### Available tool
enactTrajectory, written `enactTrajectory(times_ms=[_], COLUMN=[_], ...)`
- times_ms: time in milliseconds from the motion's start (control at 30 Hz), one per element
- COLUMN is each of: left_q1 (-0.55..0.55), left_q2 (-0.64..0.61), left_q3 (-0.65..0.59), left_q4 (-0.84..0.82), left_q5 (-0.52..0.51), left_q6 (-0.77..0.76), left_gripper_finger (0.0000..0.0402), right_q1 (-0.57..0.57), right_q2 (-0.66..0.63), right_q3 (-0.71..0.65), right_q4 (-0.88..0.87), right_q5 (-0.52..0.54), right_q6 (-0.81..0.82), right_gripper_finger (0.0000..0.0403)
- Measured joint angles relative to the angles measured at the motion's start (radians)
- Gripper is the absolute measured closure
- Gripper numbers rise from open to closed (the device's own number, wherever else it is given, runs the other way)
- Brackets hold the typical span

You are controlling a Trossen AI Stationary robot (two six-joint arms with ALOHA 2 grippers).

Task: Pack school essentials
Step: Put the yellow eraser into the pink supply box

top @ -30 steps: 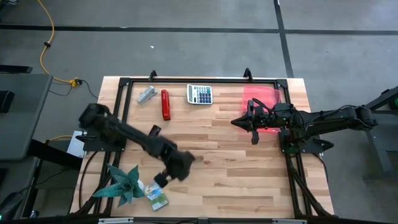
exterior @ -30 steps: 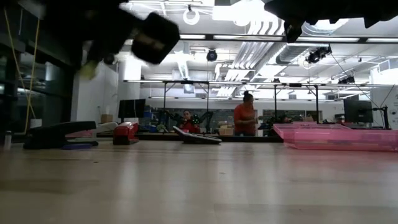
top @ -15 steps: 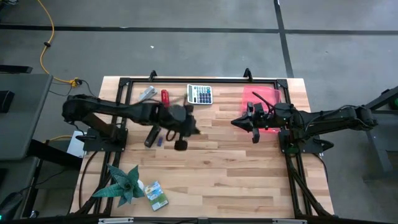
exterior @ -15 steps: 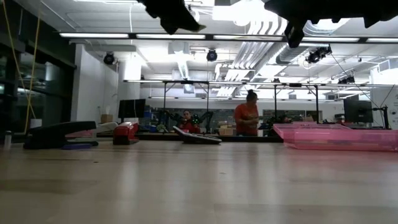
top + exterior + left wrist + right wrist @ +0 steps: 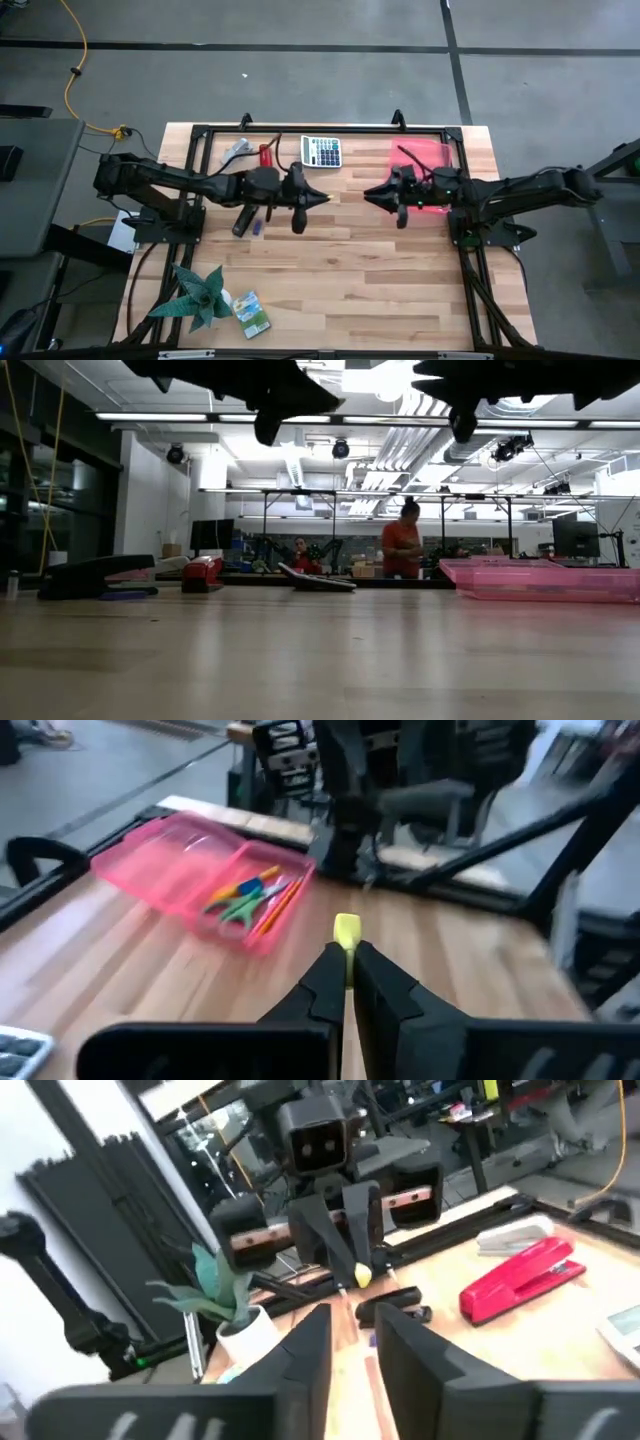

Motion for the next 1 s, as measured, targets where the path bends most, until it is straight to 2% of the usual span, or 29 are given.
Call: enactTrajectory(times_ms=[133, 233, 333, 433, 567, 667, 867, 1000], left_q1=[-0.011, -0.011, -0.015, -0.014, -0.012, -0.009, -0.008, -0.008], left_q2=[0.001, 0.001, 0.001, 0.001, 0.024, 0.051, 0.090, 0.091], left_q3=[0.037, 0.041, 0.042, 0.042, 0.043, 0.043, 0.042, 0.043], left_q4=[-0.084, -0.098, -0.112, -0.134, -0.151, -0.146, -0.156, -0.161], left_q5=[-0.050, -0.078, -0.120, -0.114, -0.055, -0.018, -0.021, -0.023], left_q6=[0.101, 0.184, 0.238, 0.284, 0.304, 0.294, 0.208, 0.200], left_gripper_finger=[0.0401, 0.0401, 0.0401, 0.0401, 0.0401, 0.0401, 0.0401, 0.0401], right_q1=[0.000, 0.000, -0.006, -0.006, -0.006, -0.006, -0.006, -0.006], right_q2=[0.103, 0.186, 0.256, 0.318, 0.390, 0.441, 0.523, 0.552], right_q3=[-0.001, 0.000, 0.000, 0.000, 0.004, 0.031, 0.086, 0.111], right_q4=[0.098, 0.167, 0.221, 0.266, 0.351, 0.347, 0.340, 0.338], right_q5=[0.022, 0.040, 0.038, 0.041, 0.026, 0.013, -0.054, -0.055], right_q6=[0.147, 0.325, 0.521, 0.648, 0.755, 0.803, 0.841, 0.854], right_gripper_finger=[0.0290, 0.0270, 0.0257, 0.0251, 0.0249, 0.0249, 0.0249, 0.0249])
